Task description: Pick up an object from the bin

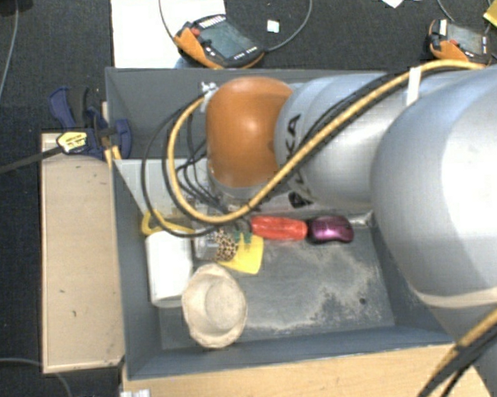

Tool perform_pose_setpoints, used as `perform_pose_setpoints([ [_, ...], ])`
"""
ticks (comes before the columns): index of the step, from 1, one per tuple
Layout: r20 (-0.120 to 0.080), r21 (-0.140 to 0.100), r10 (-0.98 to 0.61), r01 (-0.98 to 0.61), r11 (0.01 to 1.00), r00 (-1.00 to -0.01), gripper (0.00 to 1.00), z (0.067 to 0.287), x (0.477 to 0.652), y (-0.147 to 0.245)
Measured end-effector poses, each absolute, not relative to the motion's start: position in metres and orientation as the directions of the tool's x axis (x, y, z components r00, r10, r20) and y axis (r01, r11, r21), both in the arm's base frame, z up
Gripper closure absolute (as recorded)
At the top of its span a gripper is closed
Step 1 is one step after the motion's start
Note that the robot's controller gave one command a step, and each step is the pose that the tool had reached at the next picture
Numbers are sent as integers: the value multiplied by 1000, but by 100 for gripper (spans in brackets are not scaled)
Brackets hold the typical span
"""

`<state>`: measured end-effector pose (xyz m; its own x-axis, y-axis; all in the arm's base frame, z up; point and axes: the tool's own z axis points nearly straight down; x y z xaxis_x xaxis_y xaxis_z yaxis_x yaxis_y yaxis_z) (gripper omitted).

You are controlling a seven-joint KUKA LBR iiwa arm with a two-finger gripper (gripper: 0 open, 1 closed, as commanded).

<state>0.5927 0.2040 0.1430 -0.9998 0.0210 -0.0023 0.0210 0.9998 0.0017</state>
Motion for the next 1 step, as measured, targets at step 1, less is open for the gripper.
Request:
perform_pose_setpoints([
  [1, -16, 3, -368, -368, 930, -930, 0, 77, 561, 184],
])
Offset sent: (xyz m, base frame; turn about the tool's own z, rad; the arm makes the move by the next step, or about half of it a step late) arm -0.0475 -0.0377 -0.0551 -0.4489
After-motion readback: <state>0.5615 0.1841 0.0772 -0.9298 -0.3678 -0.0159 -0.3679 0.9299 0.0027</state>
